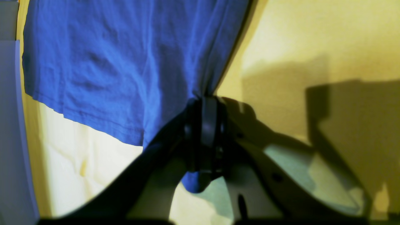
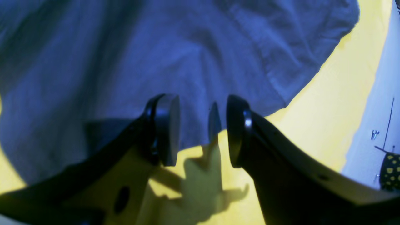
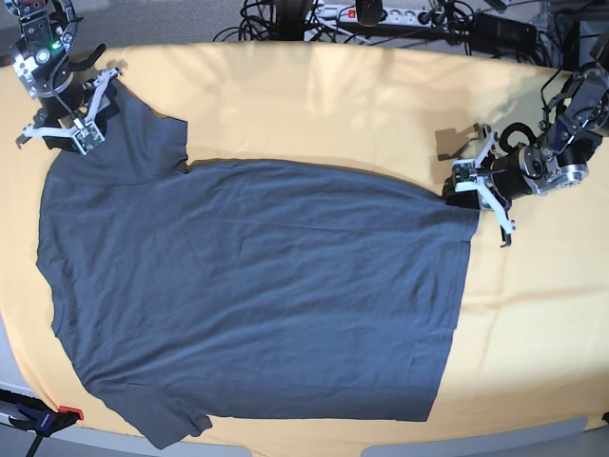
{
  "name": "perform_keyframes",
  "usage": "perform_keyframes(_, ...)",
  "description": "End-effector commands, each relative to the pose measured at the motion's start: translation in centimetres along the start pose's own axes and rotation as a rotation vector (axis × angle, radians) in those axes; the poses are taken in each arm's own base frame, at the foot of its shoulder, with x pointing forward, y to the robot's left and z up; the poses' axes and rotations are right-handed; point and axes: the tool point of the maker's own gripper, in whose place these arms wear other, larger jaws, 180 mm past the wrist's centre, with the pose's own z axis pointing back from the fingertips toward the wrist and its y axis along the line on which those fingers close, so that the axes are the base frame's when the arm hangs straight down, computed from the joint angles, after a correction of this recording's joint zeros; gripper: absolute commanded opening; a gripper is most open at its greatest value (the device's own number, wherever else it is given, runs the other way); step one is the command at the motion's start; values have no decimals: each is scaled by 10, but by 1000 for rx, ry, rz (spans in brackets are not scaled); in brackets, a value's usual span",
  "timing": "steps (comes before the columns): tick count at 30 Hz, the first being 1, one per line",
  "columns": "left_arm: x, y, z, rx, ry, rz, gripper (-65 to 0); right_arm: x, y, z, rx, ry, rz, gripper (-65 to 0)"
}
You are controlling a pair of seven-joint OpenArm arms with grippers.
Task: Fold the T-shirt properly
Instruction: 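Move both grippers down to the shirt's shoulder and hem corners, then grasp the shirt edge with both grippers and pull it taut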
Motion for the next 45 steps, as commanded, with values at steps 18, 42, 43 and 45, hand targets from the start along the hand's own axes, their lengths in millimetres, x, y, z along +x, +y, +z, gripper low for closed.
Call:
perform_keyframes(18, -7, 9, 8, 12, 30, -21, -650, 0, -29, 3, -132, 8, -4, -650)
perform_keyframes(42, 34, -45, 58, -178, 58, -91, -650, 18, -25, 90, -151, -32, 55, -650)
perform_keyframes(43, 36, -48, 59, -170, 70, -82, -650, 18, -24, 90, -142, -34, 60, -650)
perform_keyframes(45, 38, -55, 60, -162, 106, -85, -650, 15, -18, 91, -115, -28, 70, -650)
